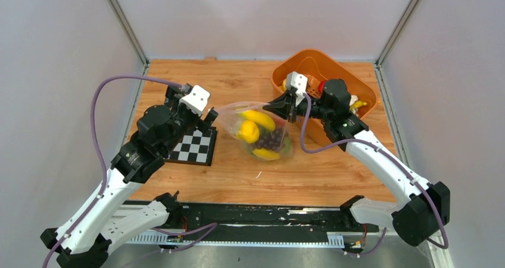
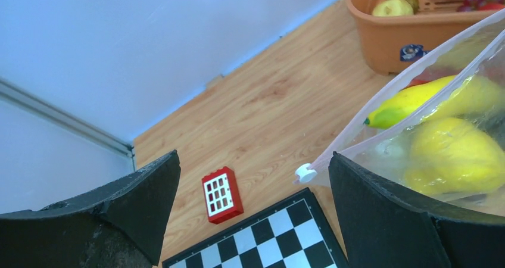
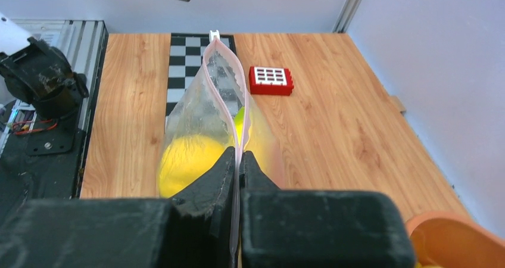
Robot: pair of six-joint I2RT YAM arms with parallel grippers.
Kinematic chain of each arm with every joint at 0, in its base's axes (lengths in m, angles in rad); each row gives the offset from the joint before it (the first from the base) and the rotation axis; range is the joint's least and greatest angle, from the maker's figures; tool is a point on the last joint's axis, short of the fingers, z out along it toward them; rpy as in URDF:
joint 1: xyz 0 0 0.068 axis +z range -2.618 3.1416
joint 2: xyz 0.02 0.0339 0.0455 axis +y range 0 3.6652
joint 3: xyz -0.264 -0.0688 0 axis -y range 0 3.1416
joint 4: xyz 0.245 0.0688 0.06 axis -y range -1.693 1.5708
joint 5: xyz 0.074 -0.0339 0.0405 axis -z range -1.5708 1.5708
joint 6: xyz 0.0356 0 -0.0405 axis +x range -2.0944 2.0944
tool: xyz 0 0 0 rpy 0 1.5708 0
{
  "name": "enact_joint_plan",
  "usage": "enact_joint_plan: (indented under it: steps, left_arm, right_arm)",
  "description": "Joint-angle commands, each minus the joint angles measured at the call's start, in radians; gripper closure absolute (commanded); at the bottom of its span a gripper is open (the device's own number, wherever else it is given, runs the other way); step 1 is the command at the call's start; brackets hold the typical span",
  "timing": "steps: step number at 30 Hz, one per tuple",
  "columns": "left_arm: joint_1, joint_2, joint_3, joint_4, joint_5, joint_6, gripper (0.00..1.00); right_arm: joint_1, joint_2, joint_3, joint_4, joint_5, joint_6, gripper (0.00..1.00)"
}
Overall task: Place the food in the zip-top bag and seal the zipper
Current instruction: Zip the zipper food storage bag at the center of the board.
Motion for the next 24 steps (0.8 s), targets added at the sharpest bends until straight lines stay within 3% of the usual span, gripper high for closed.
enact_joint_plan:
  steps: [1, 7, 15, 18, 24]
  left_arm:
    - [0.007, -0.030, -0.004, 0.084, -0.102, -0.060, 0.00]
    - [0.008, -0.046, -0.016, 0.111, -0.134, -0.081, 0.00]
    - [0.008, -0.041, -0.018, 0.131, -0.061, -0.108, 0.00]
    - [0.008, -0.036, -0.017, 0.122, 0.068, -0.080, 0.00]
    - [0.008, -0.033, -0.035, 0.064, 0.517, 0.090, 0.00]
  right_arm:
    - [-0.004, 0.051, 0.156, 0.101, -0.049, -0.039, 1.00]
    - [-0.002, 0.118, 0.176, 0.049, -0.101, -0.173, 1.00]
    - [0.041, 0.057, 0.016, 0.024, -0.142, -0.230, 1.00]
    - [0.041, 0.033, -0.015, 0.025, -0.123, -0.215, 1.00]
    - [0.041, 0.011, -0.010, -0.014, -0.120, -0.226, 1.00]
